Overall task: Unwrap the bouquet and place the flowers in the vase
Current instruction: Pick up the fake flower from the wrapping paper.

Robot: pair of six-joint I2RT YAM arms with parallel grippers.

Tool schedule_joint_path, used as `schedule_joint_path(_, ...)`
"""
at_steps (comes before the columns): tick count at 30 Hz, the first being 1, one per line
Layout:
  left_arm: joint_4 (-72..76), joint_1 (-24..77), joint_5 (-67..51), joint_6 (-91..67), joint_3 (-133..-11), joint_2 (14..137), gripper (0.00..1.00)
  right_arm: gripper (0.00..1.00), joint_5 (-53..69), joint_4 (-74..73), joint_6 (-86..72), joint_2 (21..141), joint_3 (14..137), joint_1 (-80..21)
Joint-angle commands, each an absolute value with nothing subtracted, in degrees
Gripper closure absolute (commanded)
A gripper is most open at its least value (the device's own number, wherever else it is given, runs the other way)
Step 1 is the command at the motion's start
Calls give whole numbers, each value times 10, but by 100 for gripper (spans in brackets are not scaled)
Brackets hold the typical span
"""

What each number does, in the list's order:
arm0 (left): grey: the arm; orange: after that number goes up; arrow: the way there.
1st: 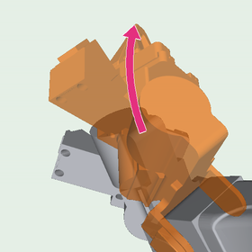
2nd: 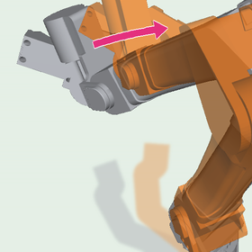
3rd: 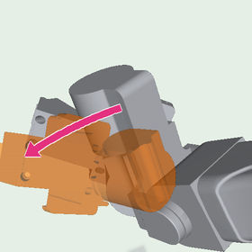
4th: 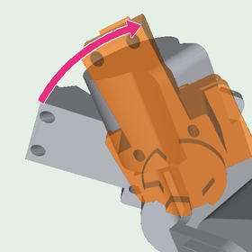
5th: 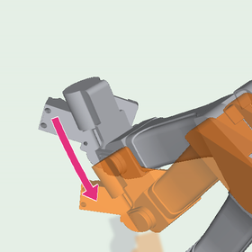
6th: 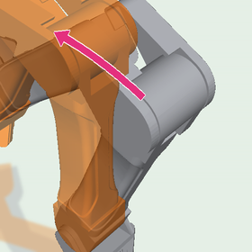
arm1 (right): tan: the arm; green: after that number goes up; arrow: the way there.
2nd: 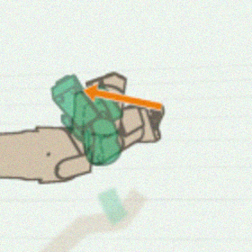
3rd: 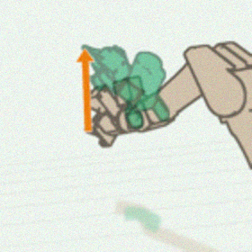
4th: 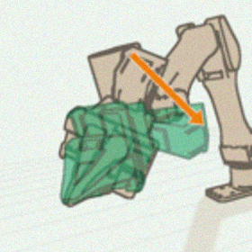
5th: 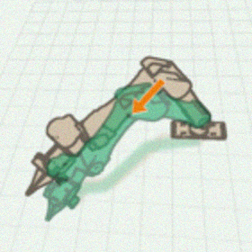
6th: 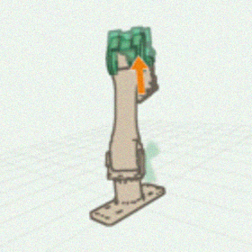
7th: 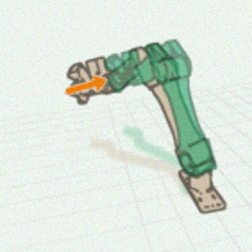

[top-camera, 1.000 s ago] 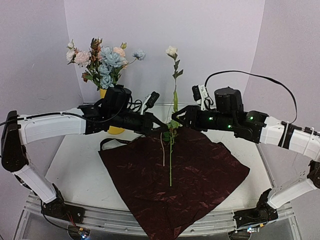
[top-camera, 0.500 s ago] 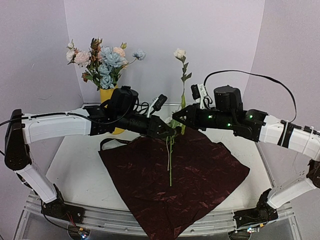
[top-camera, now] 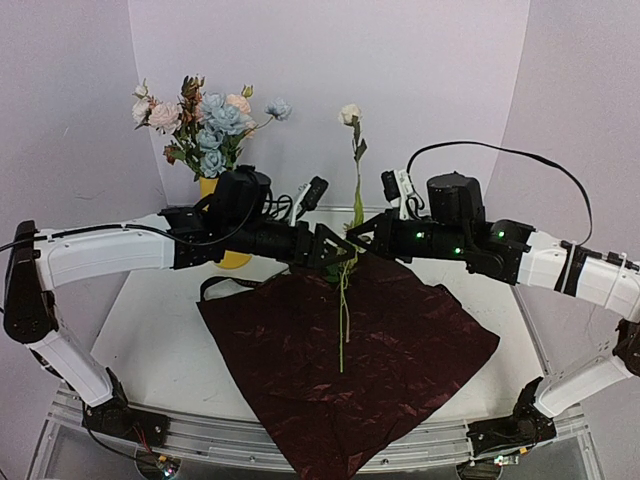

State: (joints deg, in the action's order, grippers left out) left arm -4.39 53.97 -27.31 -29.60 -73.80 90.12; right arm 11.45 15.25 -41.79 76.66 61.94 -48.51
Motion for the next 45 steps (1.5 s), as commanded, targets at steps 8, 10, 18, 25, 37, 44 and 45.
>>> schedule_joint_path(8,29,503,-228,-324,-788,859,17,100,149,172,-394,758,619,-487)
schedule_joint_path(10,47,498,-235,-334,-795,867,20,100,158,173,-393,760,618,-486)
schedule_joint_path(18,66,495,-271,-359,-846,921,38,100,177,178,-390,765,618,-486)
schedule_joint_path(25,66,495,-294,-363,-861,942,42,100,183,179,-386,768,623,-487)
schedule_joint_path(37,64,495,-320,-362,-855,950,90,100,196,181,-386,780,629,-487)
schedule_joint_path(44,14,490,-282,-303,-872,933,100,68,198,181,-387,783,625,-486)
schedule_joint_path(45,1,488,-269,-292,-873,926,100,60,195,181,-388,782,622,-486)
